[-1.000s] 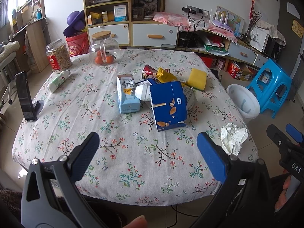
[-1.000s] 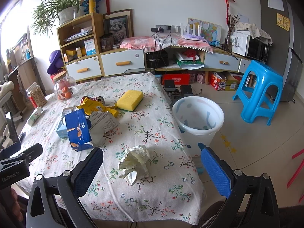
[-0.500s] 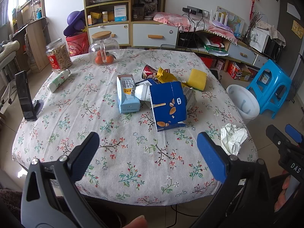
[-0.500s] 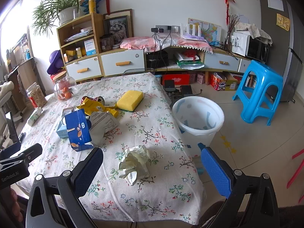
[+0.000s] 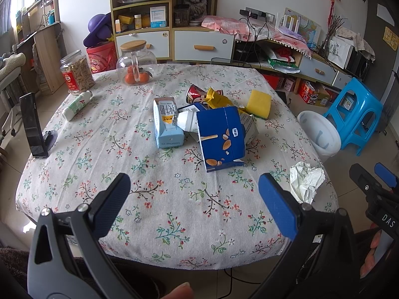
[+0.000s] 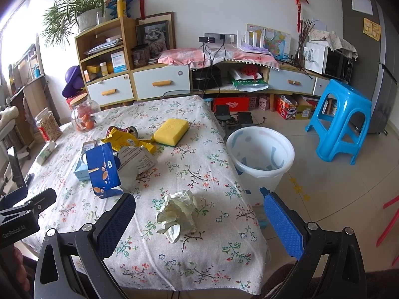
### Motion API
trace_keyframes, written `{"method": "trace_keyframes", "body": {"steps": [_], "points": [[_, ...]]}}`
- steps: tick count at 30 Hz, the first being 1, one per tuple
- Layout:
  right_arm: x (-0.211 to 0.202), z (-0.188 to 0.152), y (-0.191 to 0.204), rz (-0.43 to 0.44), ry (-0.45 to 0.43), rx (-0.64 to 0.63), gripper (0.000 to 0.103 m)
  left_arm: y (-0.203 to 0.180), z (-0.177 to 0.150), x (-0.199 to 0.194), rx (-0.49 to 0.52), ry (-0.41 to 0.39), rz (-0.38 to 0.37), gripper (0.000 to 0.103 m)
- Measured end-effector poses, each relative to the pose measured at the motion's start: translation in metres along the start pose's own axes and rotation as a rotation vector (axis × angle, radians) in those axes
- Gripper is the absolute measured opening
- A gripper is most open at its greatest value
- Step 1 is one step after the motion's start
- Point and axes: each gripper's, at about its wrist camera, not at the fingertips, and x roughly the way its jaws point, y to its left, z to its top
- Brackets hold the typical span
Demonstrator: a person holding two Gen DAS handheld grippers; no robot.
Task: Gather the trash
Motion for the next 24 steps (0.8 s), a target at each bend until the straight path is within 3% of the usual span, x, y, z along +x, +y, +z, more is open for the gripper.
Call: {"method": "trace_keyframes", "body": {"steps": [24], "points": [[0.0014,-0.0024,0.0042,0.003,0.008,-0.006,0.103,0.004,0.0009,0.0,-0.01,0.006,-0.002,0.102]]}}
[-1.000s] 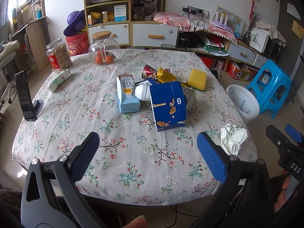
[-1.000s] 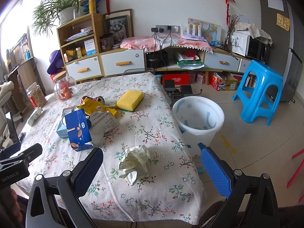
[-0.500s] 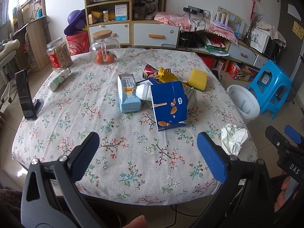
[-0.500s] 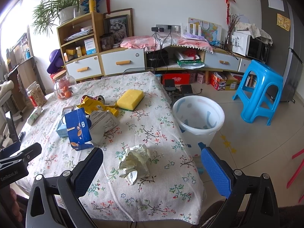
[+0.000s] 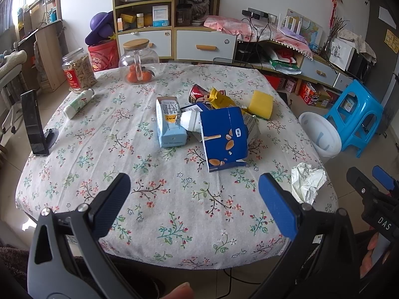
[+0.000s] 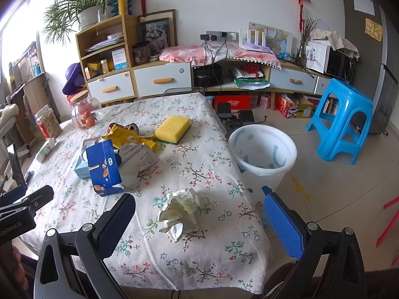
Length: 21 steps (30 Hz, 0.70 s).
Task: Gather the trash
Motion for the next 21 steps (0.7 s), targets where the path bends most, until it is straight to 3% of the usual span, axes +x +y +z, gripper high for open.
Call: {"method": "trace_keyframes", "body": {"steps": [6,15,21], "points": [[0.007,-0.003,0.001,0.01,0.03,0.001,0.103,0.006,-0.001,0.002,-0.019,0.005,-0.011,0.102],[0.062,-0.016,0.009,0.018,0.226,-0.015,0.103,0.019,-0.008,0.014,-0.013,0.017,0.048,0.102],[0.095,-0.019,0.005,0.021,0.291,0.024,0.103,0.026,-0.009,0.03,0.014,0.048,0.085,0.102]]}}
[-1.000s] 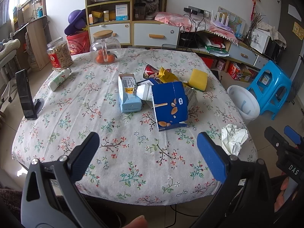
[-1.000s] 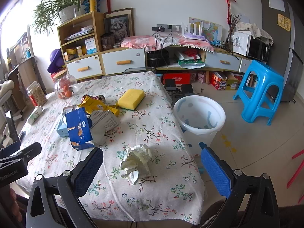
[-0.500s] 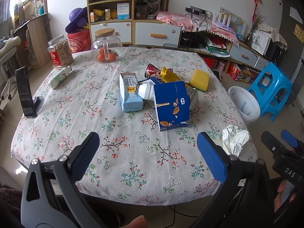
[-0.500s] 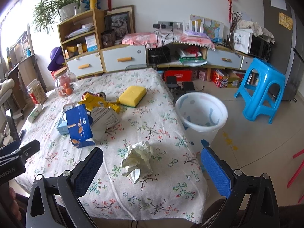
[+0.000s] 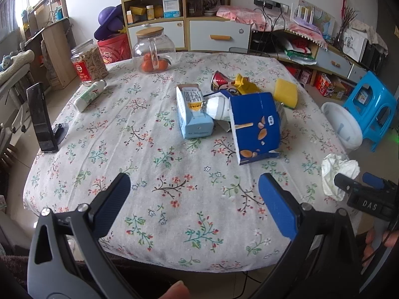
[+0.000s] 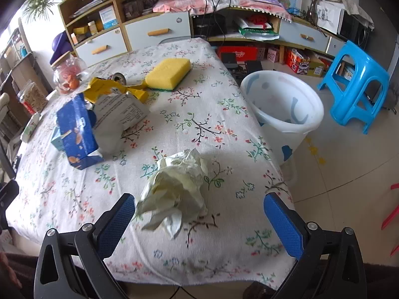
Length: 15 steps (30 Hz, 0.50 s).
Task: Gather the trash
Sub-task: 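Grasp the crumpled white tissue with the right gripper, then carry the tissue to the white bin and open the right gripper while the left gripper grasps the blue box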
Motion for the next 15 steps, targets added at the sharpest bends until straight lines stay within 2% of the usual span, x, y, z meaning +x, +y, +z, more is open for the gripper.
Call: {"method": "trace_keyframes", "body": {"steps": [3,5,7,8,10,15], "points": [[0.009,0.002,0.002,0.012,0.013,0.006,0.096,0.001,0.0,0.013,0.0,0.036,-0.004,0.102],[0.014,0.004,0.004,0.028,0.028,0.004,0.082,0.001,0.0,0.021,-0.004,0.055,-0.029,0.102],[0.021,0.005,0.004,0.029,0.048,-0.001,0.062,0.0,0.001,0.029,-0.004,0.075,-0.076,0.102],[0.024,0.005,0.004,0.03,0.055,-0.001,0.057,-0.002,0.001,0.032,-0.003,0.084,-0.086,0.102],[0.027,0.007,0.004,0.056,0.057,-0.001,0.041,-0.005,0.003,0.039,0.002,0.103,-0.1,0.102],[0.021,0.008,0.008,0.053,0.041,-0.025,0.037,-0.014,0.009,0.049,-0.04,0.112,-0.188,0.102]]}}
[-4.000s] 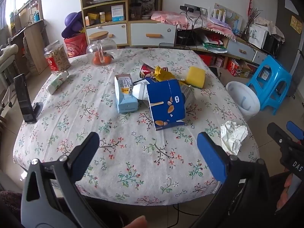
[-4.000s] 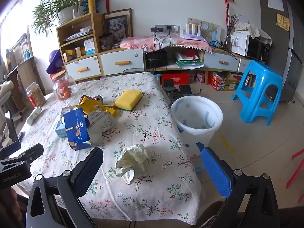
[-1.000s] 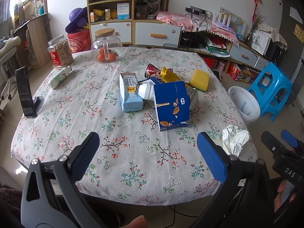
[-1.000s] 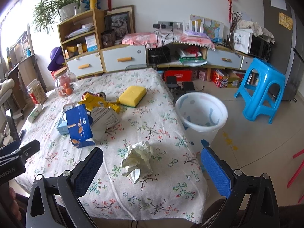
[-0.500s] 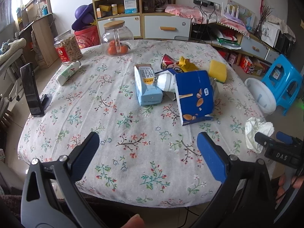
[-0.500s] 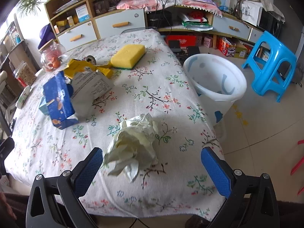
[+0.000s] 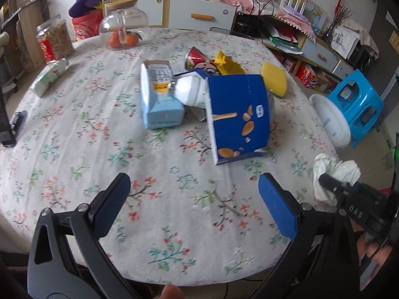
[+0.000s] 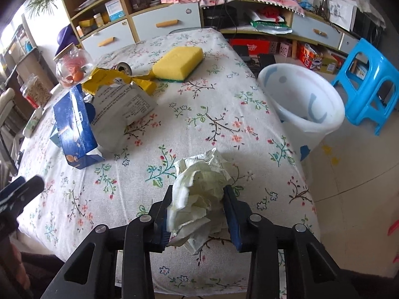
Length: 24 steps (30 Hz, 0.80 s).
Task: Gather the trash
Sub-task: 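Carry the tissue to the white bin and open the right gripper while the left gripper grasps the blue box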
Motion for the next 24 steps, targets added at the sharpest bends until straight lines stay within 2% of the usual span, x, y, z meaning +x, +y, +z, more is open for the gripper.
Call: {"method": "trace_keyframes", "body": {"steps": [6,7,9,10,22,24], "points": [[-0.009,0.002,-0.008,0.001,-0.023,0.023,0.036,-0.021,0.011,0.017,0.007,-0.008,-0.05,0.101],[-0.011,0.002,-0.011,0.0,-0.029,0.03,0.036,-0.023,0.013,0.02,0.01,-0.006,-0.056,0.098],[-0.014,0.003,-0.015,-0.007,-0.037,0.037,0.036,-0.03,0.017,0.027,0.02,0.001,-0.063,0.083],[-0.016,0.004,-0.017,-0.012,-0.04,0.04,0.036,-0.035,0.019,0.03,0.03,0.004,-0.065,0.081],[-0.032,0.008,-0.03,-0.042,-0.052,0.041,0.036,-0.05,0.032,0.055,0.021,0.026,-0.039,0.081],[-0.036,0.01,-0.031,-0.035,-0.05,0.044,0.036,-0.052,0.033,0.056,0.013,0.027,-0.03,0.075]]}}
